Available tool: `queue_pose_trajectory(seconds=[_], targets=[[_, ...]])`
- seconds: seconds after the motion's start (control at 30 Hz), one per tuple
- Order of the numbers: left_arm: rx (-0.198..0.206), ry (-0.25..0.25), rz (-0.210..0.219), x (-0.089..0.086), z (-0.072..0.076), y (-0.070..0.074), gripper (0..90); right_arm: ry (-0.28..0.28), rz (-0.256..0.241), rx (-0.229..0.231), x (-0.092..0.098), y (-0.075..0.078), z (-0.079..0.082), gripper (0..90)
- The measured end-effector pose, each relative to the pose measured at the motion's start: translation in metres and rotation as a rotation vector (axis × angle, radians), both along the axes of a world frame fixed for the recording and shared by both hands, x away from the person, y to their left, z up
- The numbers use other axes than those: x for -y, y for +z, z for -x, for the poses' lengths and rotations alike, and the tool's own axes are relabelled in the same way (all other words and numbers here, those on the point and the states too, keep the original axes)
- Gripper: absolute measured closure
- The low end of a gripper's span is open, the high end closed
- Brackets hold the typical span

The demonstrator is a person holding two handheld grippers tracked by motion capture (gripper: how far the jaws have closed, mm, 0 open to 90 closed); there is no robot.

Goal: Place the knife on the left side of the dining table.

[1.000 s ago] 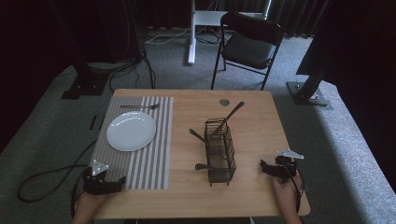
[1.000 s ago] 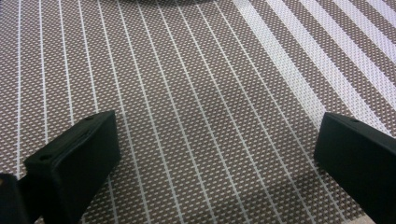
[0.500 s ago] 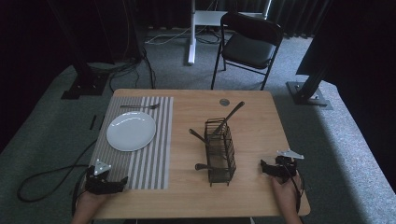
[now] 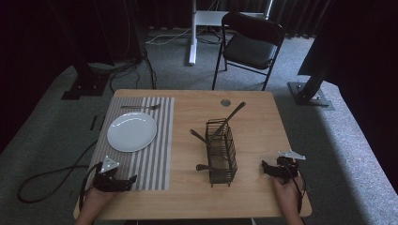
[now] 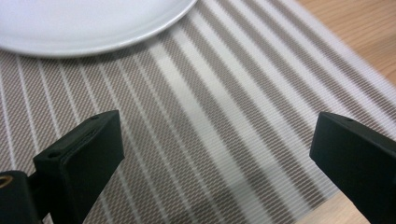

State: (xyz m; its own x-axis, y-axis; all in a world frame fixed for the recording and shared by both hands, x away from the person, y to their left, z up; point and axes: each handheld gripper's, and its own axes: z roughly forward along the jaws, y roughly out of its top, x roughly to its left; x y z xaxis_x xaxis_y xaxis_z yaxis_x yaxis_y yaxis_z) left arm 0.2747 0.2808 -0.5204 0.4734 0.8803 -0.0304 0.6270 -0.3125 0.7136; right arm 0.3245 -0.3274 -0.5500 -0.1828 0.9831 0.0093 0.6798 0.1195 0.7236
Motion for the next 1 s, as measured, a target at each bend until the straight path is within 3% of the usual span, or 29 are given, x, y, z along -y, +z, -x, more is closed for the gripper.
queue_pose_trajectory(seconds=[0.2, 0.6, 1.0], targets=[[0.011, -0.044, 0.033, 0.012, -0.002, 0.011, 3.0, 0.0, 0.0, 0.0, 0.0, 0.0, 0.0, 11.9], [0.045, -0.143, 0.05, 0.042, -0.008, 0.035, 3.7, 0.0, 0.0, 0.0, 0.0, 0.0, 0.0, 11.9], [0.055, -0.226, 0.052, 0.074, -0.023, 0.045, 3.7, 0.0, 0.0, 0.0, 0.0, 0.0, 0.0, 11.9]])
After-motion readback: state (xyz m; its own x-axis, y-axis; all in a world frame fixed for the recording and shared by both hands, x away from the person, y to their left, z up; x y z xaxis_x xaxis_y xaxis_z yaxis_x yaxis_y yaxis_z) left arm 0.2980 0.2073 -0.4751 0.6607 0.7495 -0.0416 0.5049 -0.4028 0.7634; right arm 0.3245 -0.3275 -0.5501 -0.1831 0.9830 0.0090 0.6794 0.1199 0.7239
